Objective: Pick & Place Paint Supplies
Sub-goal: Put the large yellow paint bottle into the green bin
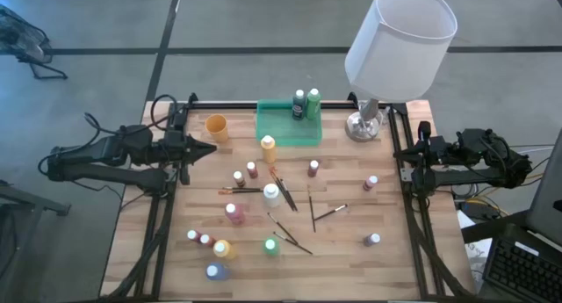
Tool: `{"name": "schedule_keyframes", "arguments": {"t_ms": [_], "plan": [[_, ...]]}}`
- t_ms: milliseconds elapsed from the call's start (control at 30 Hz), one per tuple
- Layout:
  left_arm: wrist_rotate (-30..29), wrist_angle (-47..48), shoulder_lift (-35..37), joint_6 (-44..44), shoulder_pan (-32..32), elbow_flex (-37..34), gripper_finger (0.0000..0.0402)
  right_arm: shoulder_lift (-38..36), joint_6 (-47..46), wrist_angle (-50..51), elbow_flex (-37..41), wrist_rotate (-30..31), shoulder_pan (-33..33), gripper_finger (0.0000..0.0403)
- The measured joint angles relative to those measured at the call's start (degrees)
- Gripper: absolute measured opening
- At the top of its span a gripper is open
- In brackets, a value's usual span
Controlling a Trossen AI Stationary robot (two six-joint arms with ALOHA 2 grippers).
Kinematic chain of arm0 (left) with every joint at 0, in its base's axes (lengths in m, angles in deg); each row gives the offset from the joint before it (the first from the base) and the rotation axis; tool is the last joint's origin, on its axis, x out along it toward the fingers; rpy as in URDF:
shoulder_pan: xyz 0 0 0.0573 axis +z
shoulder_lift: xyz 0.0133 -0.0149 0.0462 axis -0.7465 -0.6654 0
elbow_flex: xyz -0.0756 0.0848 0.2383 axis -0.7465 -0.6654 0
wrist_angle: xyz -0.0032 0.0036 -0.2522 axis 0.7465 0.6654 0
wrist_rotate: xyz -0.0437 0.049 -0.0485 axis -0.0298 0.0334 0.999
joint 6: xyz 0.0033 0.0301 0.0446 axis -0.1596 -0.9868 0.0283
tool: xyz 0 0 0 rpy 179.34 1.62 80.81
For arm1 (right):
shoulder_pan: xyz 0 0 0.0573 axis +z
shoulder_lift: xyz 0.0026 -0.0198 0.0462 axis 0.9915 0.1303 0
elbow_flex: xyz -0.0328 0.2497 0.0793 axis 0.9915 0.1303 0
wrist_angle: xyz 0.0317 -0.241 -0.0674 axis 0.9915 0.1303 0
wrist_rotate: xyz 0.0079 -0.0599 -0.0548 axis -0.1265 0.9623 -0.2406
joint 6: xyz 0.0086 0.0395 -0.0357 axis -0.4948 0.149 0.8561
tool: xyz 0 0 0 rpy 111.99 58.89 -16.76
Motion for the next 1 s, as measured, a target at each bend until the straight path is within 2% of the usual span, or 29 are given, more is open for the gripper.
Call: {"name": "schedule_keyframes", "arguments": {"t_ms": [200,400,733,833,1000], "plan": [[0.0,-2.6,-0.2,-1.3,0.0,0.0,0.0023,0.0,0.0,0.0,0.0,0.0,0.0,0.0008],[-0.4,-6.6,-0.7,1.7,0.0,0.0,0.0023,0.0,0.0,0.0,0.0,0.0,0.0,0.0008],[-1.3,-9.7,-6.4,0.4,0.0,0.0,0.0026,0.0,0.0,0.0,0.0,0.0,0.0,0.0008],[-1.4,-9.8,-9.4,-0.4,0.0,0.0,0.0043,0.0,0.0,0.0,0.0,0.0,0.0,0.0008],[-4.2,-9.6,-14.6,-0.5,0.0,0.1,0.0108,0.0,0.0,0.0,0.0,0.0,0.0,0.0008]]}}
